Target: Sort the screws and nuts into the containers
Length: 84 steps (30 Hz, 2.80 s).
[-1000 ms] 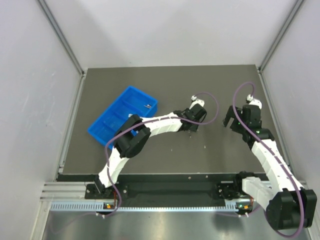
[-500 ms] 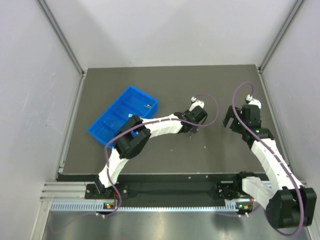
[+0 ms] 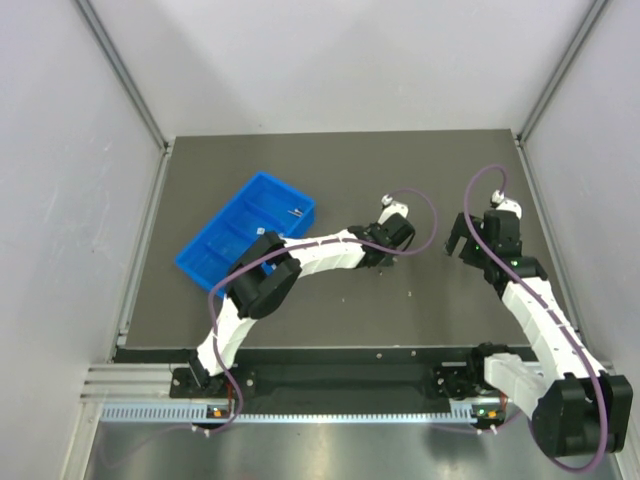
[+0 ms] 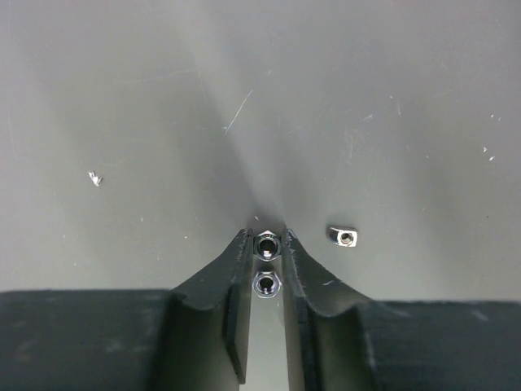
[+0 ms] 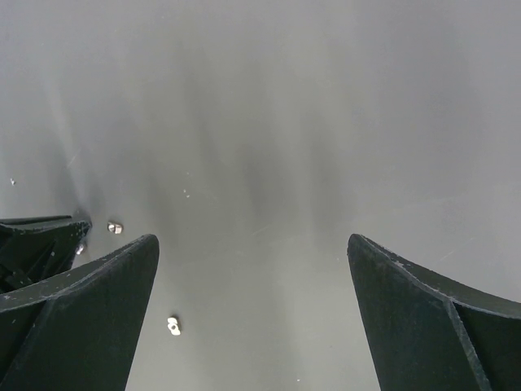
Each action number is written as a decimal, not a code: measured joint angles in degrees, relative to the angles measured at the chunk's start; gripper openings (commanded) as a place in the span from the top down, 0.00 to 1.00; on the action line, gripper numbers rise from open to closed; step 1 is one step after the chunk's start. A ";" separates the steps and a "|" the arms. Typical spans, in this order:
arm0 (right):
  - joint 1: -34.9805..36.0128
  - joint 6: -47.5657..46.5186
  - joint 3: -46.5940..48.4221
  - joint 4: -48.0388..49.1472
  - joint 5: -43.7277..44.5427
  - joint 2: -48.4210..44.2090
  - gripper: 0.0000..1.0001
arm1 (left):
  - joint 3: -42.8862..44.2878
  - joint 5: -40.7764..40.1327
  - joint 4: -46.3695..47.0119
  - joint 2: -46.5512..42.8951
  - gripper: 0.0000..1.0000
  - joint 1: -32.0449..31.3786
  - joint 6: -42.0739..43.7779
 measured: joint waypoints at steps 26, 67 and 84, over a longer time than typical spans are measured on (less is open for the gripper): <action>-0.07 -0.46 -1.18 0.55 -2.91 -0.04 0.00 | -23.74 -18.10 -1.03 -39.93 0.86 10.10 -5.42; 0.13 -0.39 -0.46 1.66 -3.72 2.21 0.01 | -17.29 -5.90 -3.69 -31.43 0.39 4.04 -8.46; 0.04 -0.44 -0.46 0.31 -2.71 0.68 0.00 | -1.73 -0.07 -4.17 -3.85 0.48 -0.42 -8.09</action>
